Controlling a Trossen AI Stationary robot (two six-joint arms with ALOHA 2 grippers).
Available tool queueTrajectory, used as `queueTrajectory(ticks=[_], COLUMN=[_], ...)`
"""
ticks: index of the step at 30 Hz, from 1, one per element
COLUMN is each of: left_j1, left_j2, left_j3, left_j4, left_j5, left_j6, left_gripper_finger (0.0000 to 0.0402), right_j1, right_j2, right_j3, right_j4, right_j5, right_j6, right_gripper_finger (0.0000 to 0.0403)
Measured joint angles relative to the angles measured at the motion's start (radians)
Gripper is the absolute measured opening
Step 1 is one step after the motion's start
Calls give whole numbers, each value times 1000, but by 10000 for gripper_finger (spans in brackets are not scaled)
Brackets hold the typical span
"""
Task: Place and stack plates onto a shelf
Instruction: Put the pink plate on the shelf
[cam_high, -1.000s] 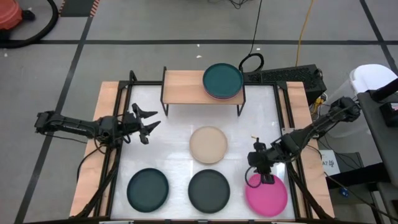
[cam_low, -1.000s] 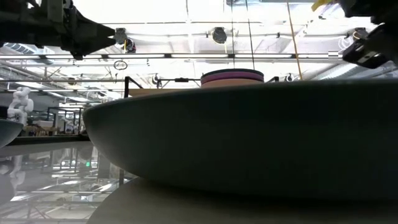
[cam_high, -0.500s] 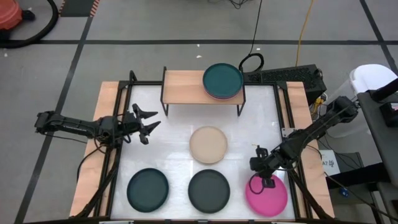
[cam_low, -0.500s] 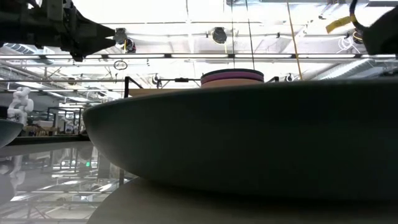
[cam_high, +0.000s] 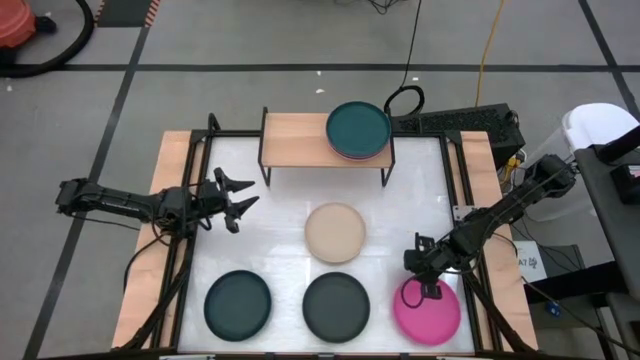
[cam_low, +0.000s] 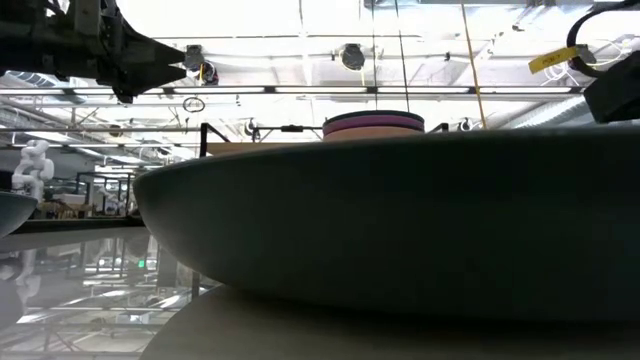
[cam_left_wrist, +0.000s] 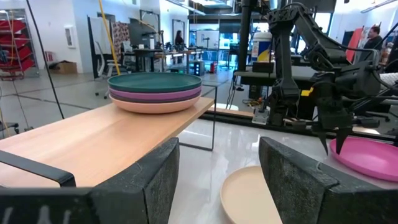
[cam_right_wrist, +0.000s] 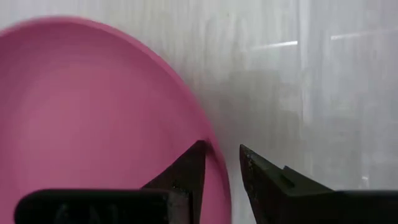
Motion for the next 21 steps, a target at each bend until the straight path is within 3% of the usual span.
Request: queueTrajectory(ticks=[10,21], left_j1=[0,0], left_j2=[0,0], left_j3=[0,0], left_j4=[15,32], left_j5=[2,2], left_j6=[5,14], left_gripper_finger=[225,225], right_j1=[0,-13], right_j2=[-1,-7], right_j3=[0,4], right_j4=[9,5], right_j5=[-26,-26], right_j6=[6,57], right_gripper_finger=[9,2])
